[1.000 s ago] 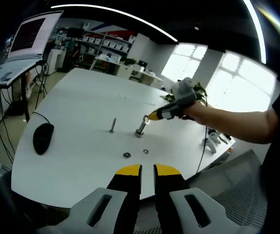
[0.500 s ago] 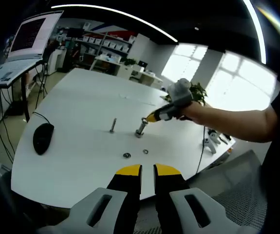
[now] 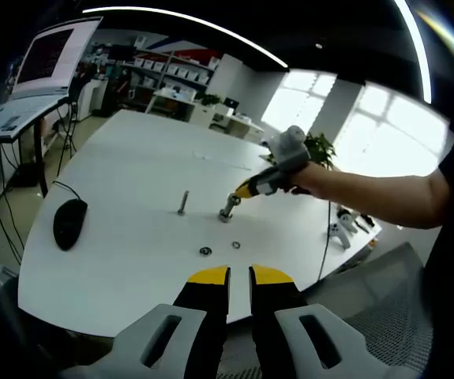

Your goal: Place the washer onto the threaded stud by aligning its center hole with the stud, sliding it down to the base, and recovering from edge contact or off-axis alignment until the washer reaches the visible bottom stop.

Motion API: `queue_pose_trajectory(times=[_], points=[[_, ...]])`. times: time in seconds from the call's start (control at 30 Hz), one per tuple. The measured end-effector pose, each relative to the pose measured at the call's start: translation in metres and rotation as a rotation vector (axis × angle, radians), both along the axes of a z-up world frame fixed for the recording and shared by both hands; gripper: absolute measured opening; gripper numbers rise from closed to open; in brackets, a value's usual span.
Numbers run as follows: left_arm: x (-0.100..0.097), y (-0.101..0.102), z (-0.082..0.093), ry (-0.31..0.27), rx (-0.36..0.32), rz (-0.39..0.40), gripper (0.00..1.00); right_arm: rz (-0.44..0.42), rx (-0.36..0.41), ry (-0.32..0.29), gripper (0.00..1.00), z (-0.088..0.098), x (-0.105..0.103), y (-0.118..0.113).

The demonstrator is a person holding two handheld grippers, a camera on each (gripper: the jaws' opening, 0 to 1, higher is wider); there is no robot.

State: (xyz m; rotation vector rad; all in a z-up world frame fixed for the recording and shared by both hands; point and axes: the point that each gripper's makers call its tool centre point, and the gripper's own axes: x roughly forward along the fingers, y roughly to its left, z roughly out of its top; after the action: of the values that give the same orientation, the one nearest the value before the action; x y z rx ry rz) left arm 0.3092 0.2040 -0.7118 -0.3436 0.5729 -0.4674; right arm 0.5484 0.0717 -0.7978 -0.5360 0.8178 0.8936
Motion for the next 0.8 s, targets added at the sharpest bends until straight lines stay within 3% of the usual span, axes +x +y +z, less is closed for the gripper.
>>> queue_pose_trajectory(times=[0.2,0.37,0.47,0.53,0.63,0.8], points=[[0.0,0.0,0.0,0.002,0.0,0.0,0.07,-0.014,0.025,0.008,0.09,0.001,-0.001,0.0],[0.0,0.0,-0.001,0.002,0.0,0.001,0.07,-0.043,0.085,0.059,0.07,0.001,-0.006,0.003],[0.0,0.0,-0.001,0.002,0.0,0.001,0.07,-0.127,0.19,0.161,0.07,0.002,-0.007,0.003],[0.0,0.0,-0.001,0.004,0.0,0.001,0.07,-0.214,0.314,0.272,0.06,0.002,-0.009,0.006],[0.0,0.0,-0.001,0.004,0.0,0.002,0.07,-0.314,0.424,0.351,0.05,0.001,-0.01,0.001],[0.0,0.0,-0.001,0.003,0.001,0.001,0.07,-0.403,0.533,0.43,0.05,0.001,-0.018,0.001]])
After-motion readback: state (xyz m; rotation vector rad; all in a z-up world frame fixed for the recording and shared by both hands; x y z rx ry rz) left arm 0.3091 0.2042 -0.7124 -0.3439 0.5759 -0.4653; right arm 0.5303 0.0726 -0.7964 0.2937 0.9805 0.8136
